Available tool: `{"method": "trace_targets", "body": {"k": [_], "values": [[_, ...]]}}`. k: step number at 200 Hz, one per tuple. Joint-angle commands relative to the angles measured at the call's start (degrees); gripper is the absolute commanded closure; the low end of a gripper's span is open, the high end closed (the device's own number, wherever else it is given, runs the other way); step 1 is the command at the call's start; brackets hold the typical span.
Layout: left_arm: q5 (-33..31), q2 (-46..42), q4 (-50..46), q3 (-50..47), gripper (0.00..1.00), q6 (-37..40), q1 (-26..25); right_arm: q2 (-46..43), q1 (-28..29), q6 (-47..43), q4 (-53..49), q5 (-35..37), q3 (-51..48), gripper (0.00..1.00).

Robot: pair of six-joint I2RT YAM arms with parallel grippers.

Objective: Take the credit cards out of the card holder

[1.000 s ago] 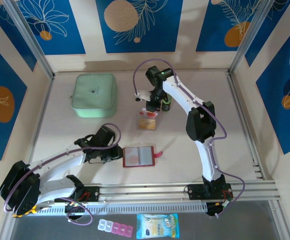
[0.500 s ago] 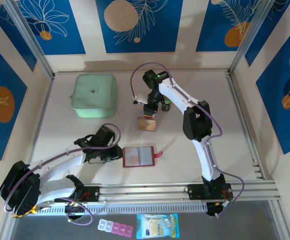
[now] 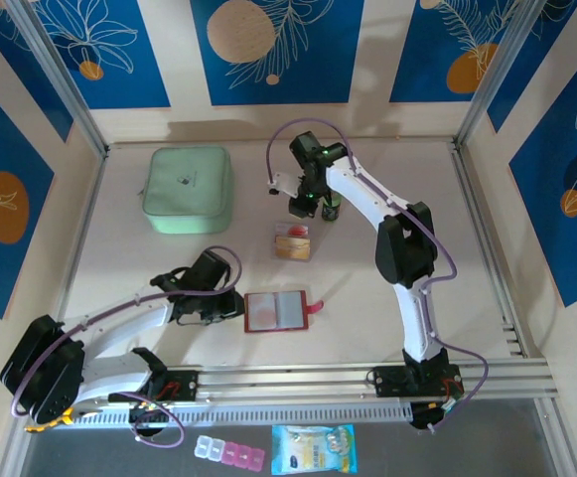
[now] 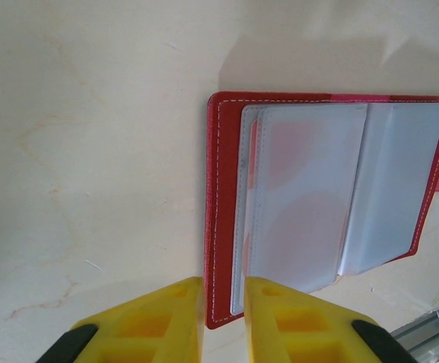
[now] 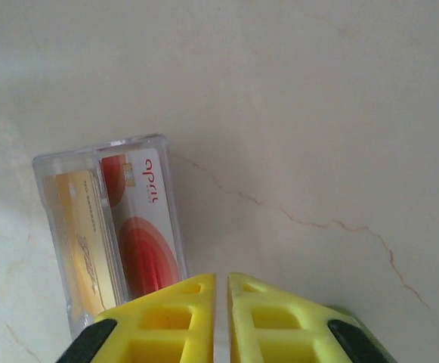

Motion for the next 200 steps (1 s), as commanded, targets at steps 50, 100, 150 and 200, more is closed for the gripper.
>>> {"method": "trace_targets", "body": {"k": [50, 100, 150, 200], "values": [[2.67, 3.74, 5.00, 1.56, 0.80, 0.83, 0.65, -17.45, 4.67, 23.02, 11.98, -0.65, -17.91, 0.87], [4.53, 6.93, 8.68, 1.84, 0.83, 0.94, 0.49, -30.23, 10.47, 39.93, 19.90, -3.90, -34.06, 0.86], [4.20, 7.40, 10.50, 0.37, 0.89, 0.64, -0.22, -37.05, 17.14, 52.86, 22.81, 0.39, -45.21, 0.87], [0.78, 5.75, 6.80, -0.86, 0.92, 1.17, -0.88, -41.60, 19.20, 63.43, 24.91, 4.10, -52.77, 0.86]]}}
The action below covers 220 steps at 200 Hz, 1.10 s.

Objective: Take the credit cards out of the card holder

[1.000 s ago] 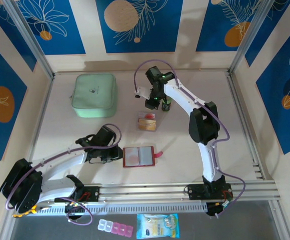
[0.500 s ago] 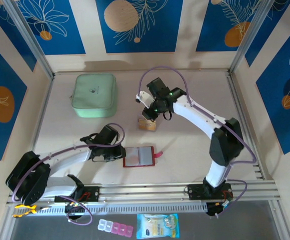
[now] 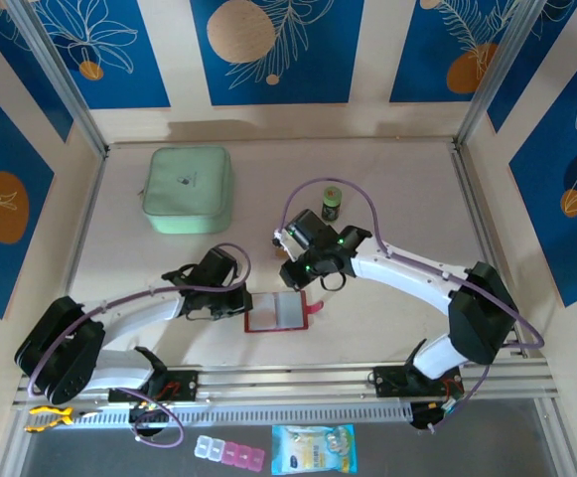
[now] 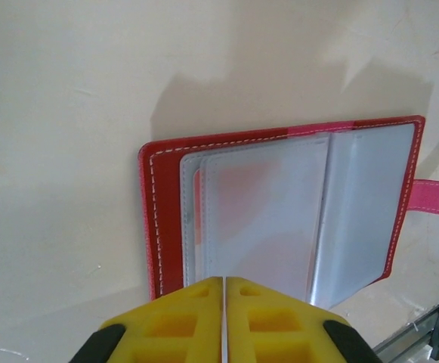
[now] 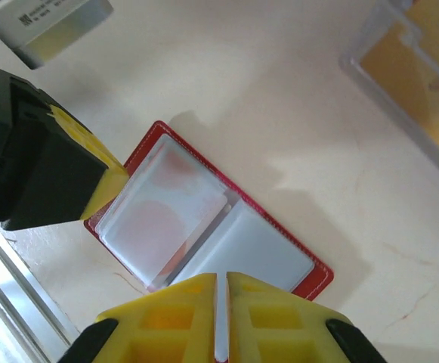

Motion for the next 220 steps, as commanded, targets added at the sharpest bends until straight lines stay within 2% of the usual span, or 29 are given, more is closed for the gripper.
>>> {"method": "trace_targets", "body": {"k": [1, 44, 68, 109, 156, 220], "values": [[-2.27, -1.23, -2.65, -1.01, 0.92, 1.01, -0.64, -3.08, 0.33, 7.87, 1.67, 3.19, -2.27, 0.86], [-2.28, -0.43, -1.88, -2.03, 0.93, 1.03, -0.60, -4.95, 0.07, 16.04, 4.69, -0.72, -5.44, 0.87], [-2.03, -0.12, -0.35, -2.54, 0.93, 0.99, -0.87, -2.72, 0.06, 20.07, 3.87, -4.49, -4.31, 0.87], [-1.06, 1.42, 0.76, -2.91, 0.93, 1.28, -0.92, 1.25, -0.13, 29.25, 2.63, -6.12, -4.14, 0.85], [-0.87, 2.09, 0.99, -3.69, 0.93, 0.94, -0.89, 3.48, 2.03, 32.43, 8.53, -11.03, -6.10, 0.73], [-1.04, 1.02, -0.37, -4.10, 0.93, 1.11, -0.92, 10.26, 3.54, 34.61, 10.62, -15.23, -3.54, 0.72]]}}
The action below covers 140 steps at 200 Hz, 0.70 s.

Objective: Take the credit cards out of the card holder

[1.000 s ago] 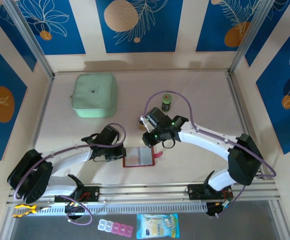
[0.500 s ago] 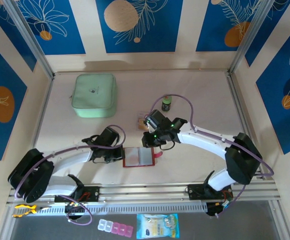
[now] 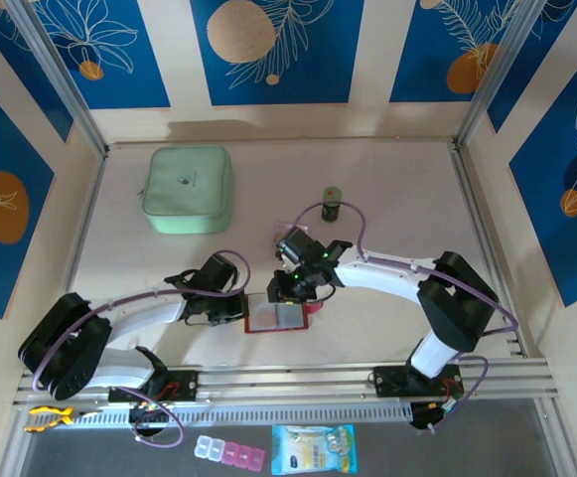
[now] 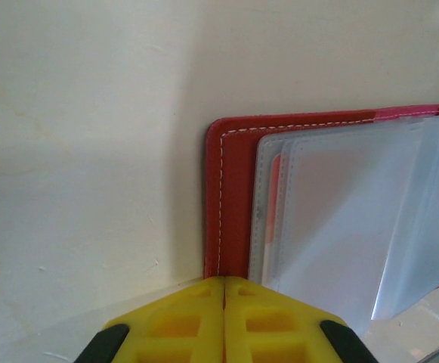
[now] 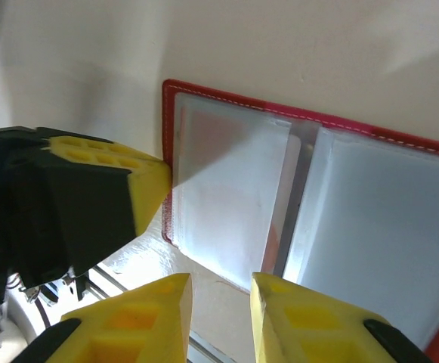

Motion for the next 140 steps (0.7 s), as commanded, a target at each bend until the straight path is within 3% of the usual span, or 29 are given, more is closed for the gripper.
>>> {"method": "trace_targets", "body": {"k": [1, 140], "values": [[0.36, -0.54, -1.49, -1.41, 0.93, 1.08, -0.35, 2.59, 0.92, 1.74, 0.67, -3.38, 1.90, 0.72], [-0.26, -2.11, -3.49, -1.73, 0.93, 1.44, -0.33, 12.02, 2.08, 0.56, -0.65, -5.51, 7.24, 0.73]]}}
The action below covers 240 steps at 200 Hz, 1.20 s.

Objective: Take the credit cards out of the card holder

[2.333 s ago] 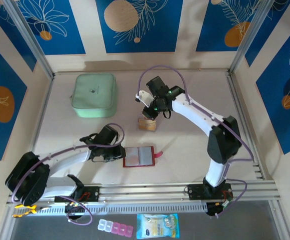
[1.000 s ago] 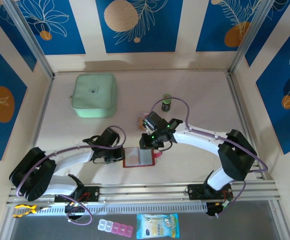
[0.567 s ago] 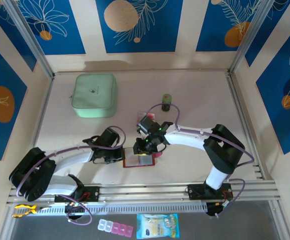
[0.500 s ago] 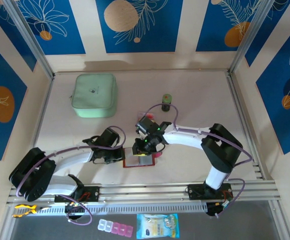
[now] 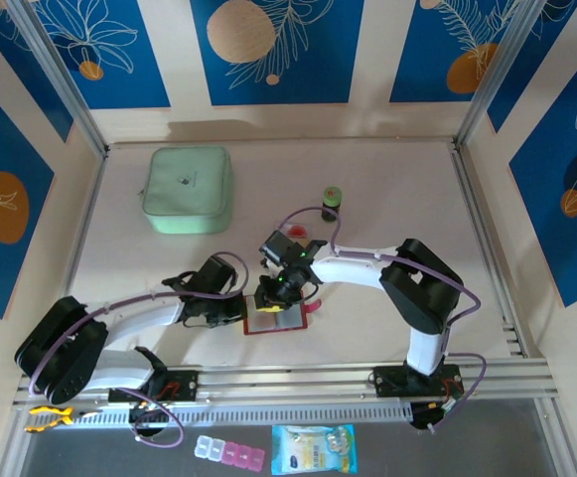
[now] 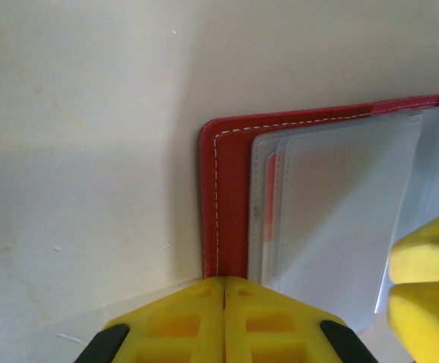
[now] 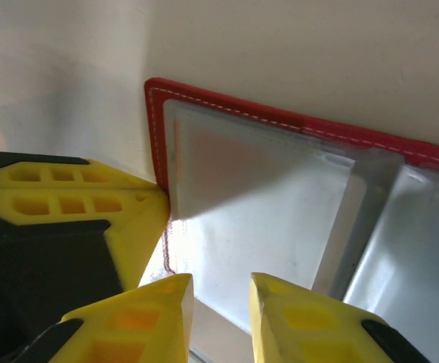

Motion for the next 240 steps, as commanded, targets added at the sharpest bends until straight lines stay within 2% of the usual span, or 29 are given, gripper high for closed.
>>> {"method": "trace_targets", "body": {"k": [1, 118, 201, 240], "values": [[-0.24, -0.63, -2.93, -0.73, 0.93, 1.44, -0.34, 0.99, 0.44, -0.15, -1.29, -0.75, 1.23, 0.73], [-1.10, -1.45, -4.14, -0.97, 0.92, 1.52, -0.33, -0.38, -1.21, -2.49, -6.08, 3.71, -0.53, 0.72], [-1.35, -4.73, -6.46, 2.51, 0.90, 1.64, -0.28, -1.08, -2.52, -3.08, -0.44, -0.53, -4.59, 0.74], [1.24, -5.51, -2.37, 2.96, 0.85, -1.27, -0.33, -1.40, -3.28, -3.38, 2.38, -2.32, -6.70, 0.76]]}}
